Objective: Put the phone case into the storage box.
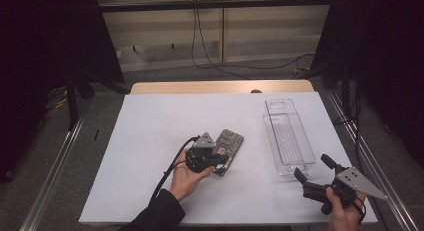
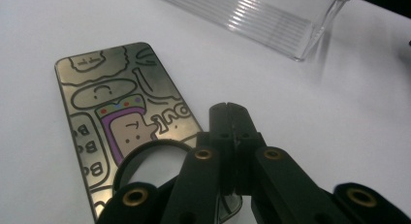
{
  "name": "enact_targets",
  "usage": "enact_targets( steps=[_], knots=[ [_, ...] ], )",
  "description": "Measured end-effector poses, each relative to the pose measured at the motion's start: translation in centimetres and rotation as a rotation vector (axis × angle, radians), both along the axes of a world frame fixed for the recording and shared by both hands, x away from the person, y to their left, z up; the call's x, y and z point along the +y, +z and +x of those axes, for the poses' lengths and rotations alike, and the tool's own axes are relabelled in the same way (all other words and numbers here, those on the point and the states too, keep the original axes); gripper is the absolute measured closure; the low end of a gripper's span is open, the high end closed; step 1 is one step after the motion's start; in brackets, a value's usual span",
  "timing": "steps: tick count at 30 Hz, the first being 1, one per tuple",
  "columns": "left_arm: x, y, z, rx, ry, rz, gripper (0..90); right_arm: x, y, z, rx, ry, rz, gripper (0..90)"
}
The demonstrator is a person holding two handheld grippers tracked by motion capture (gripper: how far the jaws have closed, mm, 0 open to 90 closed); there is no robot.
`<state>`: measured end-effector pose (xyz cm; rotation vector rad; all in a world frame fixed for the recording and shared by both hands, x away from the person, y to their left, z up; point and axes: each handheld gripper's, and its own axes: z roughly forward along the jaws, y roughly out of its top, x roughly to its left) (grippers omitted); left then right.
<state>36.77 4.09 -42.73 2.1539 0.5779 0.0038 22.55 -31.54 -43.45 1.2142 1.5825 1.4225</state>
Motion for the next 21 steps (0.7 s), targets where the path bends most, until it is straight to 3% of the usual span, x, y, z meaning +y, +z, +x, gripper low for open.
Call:
enact_targets(
  steps=[8, 18, 21],
  knots=[
    [-1.6, -1.0, -0.1, 0.06, -0.058, 0.056, 90.0, 0.0, 0.0, 0.0, 0.002, -0.002, 0.003, 0.0],
    [-2.3, -2.5, -0.3, 0.096, -0.071, 0.125, 90.0, 0.0, 0.0, 0.0, 0.0, 0.004, 0.0, 0.0],
    [-2.2, -2.5, -0.2, 0.108, -0.065, 0.114, 90.0, 0.0, 0.0, 0.0, -0.001, 0.005, 0.0, 0.0]
  ],
)
